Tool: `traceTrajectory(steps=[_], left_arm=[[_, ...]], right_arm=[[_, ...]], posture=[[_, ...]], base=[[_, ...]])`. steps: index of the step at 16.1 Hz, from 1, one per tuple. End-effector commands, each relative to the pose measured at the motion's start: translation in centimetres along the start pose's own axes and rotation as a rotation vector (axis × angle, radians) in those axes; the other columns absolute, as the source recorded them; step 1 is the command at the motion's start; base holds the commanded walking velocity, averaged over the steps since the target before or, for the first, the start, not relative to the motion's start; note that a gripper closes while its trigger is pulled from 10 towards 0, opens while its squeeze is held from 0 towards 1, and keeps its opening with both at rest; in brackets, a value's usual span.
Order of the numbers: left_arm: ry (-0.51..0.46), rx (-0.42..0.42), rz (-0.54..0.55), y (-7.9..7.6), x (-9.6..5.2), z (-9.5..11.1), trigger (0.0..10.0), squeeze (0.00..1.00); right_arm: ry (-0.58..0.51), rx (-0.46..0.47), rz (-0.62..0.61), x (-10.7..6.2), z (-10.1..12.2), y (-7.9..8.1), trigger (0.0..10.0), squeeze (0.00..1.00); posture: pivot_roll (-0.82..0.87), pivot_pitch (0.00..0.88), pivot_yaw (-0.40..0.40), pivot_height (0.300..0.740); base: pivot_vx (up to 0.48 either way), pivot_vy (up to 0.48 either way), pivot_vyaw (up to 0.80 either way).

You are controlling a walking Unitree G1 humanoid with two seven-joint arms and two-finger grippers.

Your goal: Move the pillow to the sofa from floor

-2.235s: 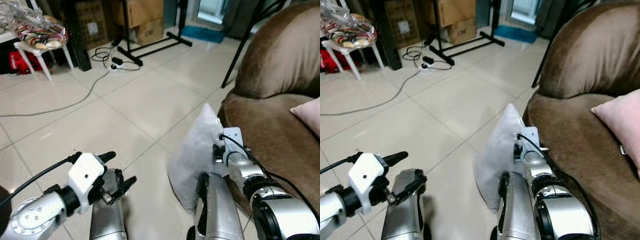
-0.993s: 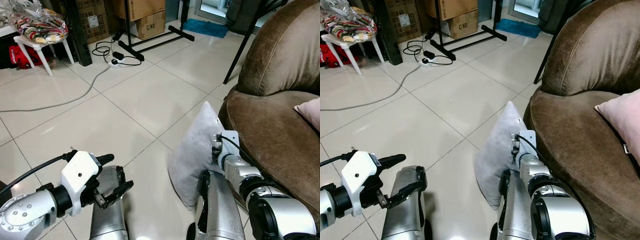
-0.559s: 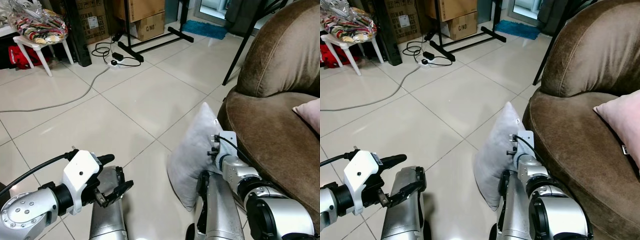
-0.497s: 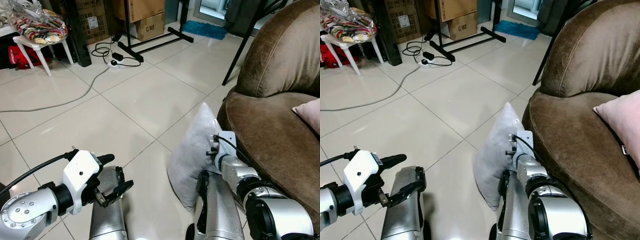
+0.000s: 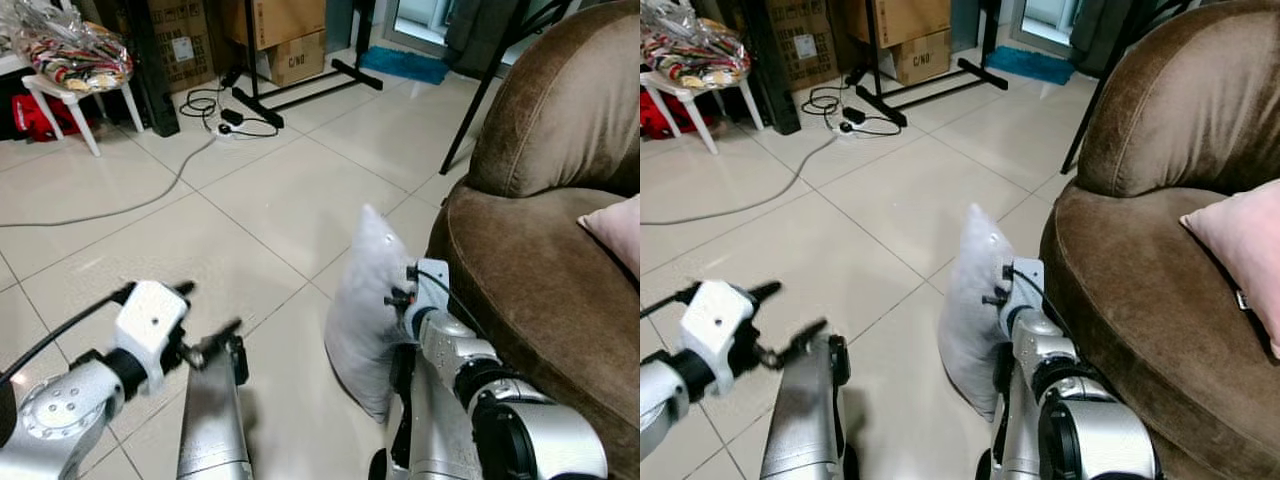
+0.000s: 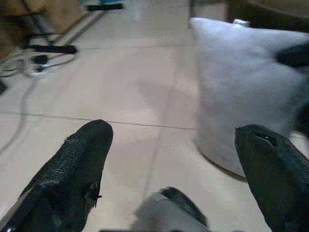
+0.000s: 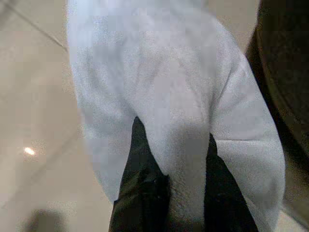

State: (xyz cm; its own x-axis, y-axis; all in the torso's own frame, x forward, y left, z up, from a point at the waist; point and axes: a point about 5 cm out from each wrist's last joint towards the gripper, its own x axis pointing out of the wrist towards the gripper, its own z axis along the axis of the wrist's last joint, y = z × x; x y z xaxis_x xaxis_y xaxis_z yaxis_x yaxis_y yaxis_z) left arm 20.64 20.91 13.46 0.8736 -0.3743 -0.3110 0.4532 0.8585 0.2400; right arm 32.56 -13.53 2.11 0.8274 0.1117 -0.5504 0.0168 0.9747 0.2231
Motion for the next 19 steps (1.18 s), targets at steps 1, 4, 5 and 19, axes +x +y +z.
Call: traceTrajectory(steps=[1,4,5,19], left_arm=[[-0.025,0.016,0.065,0.4,0.7,0.4,10.0,0.24],[-0.104,0.021,0.171,0.9,2.3,1.4,10.0,0.25],[-0.121,0.002,0.219,1.1,2.5,1.6,10.0,0.24],[-0.152,0.002,0.377,0.8,3.2,1.4,10.0,0.24]], right_arm=[[-0.072,0.077,0.036,-0.1,1.2,0.2,0.0,0.0],[-0.224,0.147,0.044,-1.6,3.2,0.1,0.0,0.0],[-0.273,0.127,0.058,-2.5,3.6,0.3,0.0,0.0],[-0.437,-0.026,0.112,-8.3,7.3,2.6,10.0,0.0]], posture=[[0.12,0.0,-0.014,0.431],[0.08,0.0,-0.009,0.431],[0.04,0.0,0.022,0.431],[0.03,0.0,0.006,0.536]], base=[[0.0,0.0,0.0],[0.0,0.0,0.0],[0.0,0.0,0.0],[0.0,0.0,0.0]])
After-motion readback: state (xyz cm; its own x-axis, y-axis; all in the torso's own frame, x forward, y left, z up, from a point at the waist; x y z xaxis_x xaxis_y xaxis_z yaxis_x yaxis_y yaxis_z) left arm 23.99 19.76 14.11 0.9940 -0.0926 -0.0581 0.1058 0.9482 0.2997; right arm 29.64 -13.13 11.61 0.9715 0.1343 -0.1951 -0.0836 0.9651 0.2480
